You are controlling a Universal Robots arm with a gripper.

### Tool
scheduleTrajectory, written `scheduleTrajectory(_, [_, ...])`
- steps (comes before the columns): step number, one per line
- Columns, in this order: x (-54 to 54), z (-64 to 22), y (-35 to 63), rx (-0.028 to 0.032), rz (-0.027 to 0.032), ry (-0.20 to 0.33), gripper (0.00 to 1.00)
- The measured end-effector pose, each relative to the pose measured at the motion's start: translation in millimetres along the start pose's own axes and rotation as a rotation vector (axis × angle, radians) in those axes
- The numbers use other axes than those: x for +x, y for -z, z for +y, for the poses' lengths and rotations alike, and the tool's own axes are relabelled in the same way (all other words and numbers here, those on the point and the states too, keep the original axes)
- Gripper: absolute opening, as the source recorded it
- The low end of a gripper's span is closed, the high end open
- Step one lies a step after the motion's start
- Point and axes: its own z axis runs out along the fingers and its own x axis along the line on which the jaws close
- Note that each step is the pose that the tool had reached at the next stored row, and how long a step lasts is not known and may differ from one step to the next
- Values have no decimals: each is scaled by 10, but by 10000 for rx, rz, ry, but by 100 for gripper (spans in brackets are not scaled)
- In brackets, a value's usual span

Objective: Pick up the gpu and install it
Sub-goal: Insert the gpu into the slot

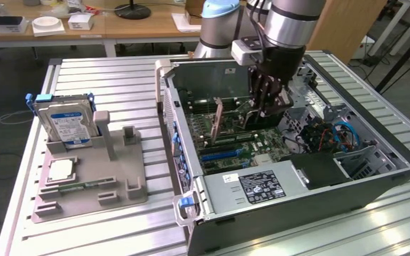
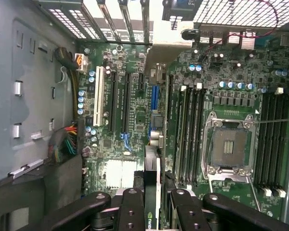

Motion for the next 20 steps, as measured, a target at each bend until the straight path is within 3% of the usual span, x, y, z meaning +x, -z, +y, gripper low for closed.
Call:
scheduleTrajectory(15, [-2, 14, -41, -10, 33, -276, 26])
scheduleTrajectory(20, [-5, 41, -84, 20, 54, -352, 26])
